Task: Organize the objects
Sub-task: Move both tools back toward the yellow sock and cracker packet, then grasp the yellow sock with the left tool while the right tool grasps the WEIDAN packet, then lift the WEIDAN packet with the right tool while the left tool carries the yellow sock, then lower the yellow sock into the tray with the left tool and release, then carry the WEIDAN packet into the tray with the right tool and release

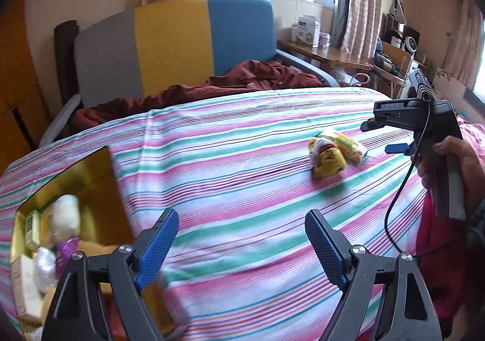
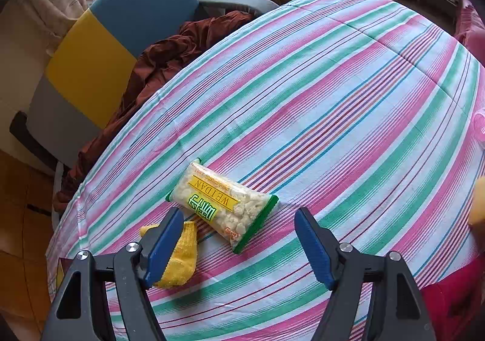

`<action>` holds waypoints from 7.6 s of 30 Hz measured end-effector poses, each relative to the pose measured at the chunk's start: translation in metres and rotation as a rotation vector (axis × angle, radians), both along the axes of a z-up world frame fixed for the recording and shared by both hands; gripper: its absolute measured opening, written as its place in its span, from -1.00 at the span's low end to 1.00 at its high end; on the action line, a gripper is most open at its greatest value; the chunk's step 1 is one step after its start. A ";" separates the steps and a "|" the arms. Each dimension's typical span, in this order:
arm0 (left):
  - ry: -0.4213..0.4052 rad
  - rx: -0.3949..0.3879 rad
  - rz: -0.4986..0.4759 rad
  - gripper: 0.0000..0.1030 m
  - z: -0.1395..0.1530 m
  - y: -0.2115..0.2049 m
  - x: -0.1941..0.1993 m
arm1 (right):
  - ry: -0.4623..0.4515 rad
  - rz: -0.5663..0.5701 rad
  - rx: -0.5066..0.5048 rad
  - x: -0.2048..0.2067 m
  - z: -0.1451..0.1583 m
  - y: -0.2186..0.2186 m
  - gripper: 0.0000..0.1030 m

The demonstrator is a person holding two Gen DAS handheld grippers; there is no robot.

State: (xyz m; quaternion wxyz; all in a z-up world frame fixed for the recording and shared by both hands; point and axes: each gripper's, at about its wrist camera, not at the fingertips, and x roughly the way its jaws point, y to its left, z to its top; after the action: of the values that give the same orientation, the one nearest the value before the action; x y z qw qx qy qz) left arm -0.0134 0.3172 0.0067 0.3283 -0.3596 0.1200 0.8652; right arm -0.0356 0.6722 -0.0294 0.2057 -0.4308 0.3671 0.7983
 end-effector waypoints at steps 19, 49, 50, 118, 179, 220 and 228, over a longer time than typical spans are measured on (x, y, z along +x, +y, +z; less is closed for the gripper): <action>-0.222 -0.012 -0.139 0.69 -0.056 0.176 -0.070 | 0.058 -0.044 -0.080 0.008 0.000 0.009 0.49; -0.181 0.108 -0.062 -0.19 -0.090 0.037 -0.024 | -0.184 0.206 0.164 -0.033 -0.008 -0.041 0.49; -0.183 0.113 -0.063 -0.18 -0.090 0.037 -0.025 | -0.196 0.232 0.197 -0.040 -0.007 -0.045 0.49; 0.027 0.087 0.058 -0.26 -0.002 -0.034 0.014 | -0.255 0.705 0.446 -0.057 -0.042 -0.154 -0.13; 0.046 0.066 0.479 0.32 0.007 -0.223 -0.051 | -0.323 0.709 0.587 -0.057 -0.040 -0.175 -0.14; 0.061 0.022 0.687 0.97 -0.009 -0.279 -0.023 | -0.011 0.919 0.326 -0.068 0.012 -0.436 -0.06; 0.068 0.024 0.726 0.99 -0.002 -0.284 -0.012 | 0.079 0.921 0.367 -0.031 0.031 -0.437 -0.06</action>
State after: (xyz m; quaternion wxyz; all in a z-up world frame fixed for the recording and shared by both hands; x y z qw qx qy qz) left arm -0.0259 0.0328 0.0049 0.0000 -0.3459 -0.0148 0.9382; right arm -0.0668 0.2348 0.0019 -0.1100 -0.4743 -0.0006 0.8735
